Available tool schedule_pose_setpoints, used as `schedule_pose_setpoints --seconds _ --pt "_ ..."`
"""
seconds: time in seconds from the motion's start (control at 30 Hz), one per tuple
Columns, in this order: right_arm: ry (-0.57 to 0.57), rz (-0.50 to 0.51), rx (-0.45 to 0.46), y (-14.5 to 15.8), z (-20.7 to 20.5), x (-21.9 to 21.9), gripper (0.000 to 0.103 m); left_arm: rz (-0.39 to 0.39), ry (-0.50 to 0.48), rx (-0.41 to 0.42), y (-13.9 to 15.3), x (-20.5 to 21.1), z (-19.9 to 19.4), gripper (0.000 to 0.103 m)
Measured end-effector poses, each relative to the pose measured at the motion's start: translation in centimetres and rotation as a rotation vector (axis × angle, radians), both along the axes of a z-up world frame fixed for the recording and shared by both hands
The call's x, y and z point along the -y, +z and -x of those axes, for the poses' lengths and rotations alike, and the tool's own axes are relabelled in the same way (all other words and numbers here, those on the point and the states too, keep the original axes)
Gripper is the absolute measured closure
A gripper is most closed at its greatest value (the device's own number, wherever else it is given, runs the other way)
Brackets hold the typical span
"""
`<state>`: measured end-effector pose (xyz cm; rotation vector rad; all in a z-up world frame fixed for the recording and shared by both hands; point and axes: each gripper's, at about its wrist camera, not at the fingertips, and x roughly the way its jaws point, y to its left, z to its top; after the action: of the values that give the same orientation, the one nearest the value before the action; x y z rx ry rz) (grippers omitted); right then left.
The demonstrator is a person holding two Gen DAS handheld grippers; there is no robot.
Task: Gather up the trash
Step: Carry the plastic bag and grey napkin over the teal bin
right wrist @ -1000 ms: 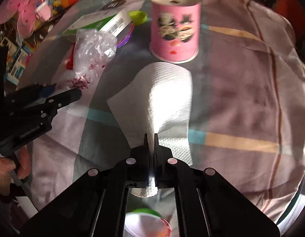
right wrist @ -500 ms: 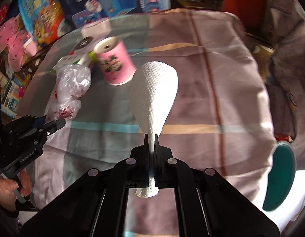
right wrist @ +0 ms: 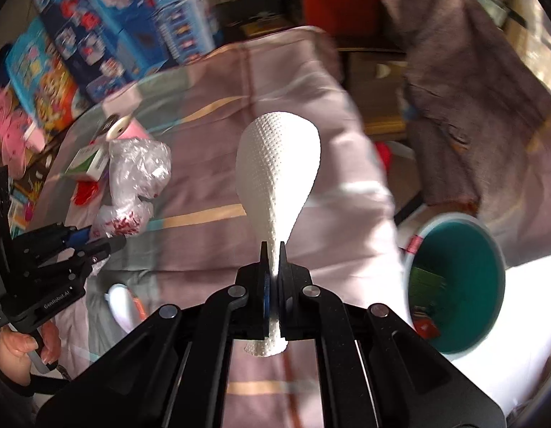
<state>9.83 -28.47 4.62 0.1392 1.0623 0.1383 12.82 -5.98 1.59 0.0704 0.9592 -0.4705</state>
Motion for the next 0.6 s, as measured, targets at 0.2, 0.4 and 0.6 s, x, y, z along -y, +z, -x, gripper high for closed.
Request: schedule_pose_setpoints --seconds 0.2,0.4,0.6 --pt "-0.116 -0.017 0.014 0.1 2.2 7.2 0.100 -0.012 -0.111 -0.012 0.3 7.4 -0.4 0.078" --pt "-0.217 -0.029 0.012 -0.4 4.6 13.7 0.100 -0.030 -0.219 -0.016 0.4 14.8 -0.1 0.078" --pt "-0.299 -0.045 0.004 -1.1 6.5 18.7 0.099 -0.046 -0.299 -0.033 -0.2 20.9 -0.2 0.078"
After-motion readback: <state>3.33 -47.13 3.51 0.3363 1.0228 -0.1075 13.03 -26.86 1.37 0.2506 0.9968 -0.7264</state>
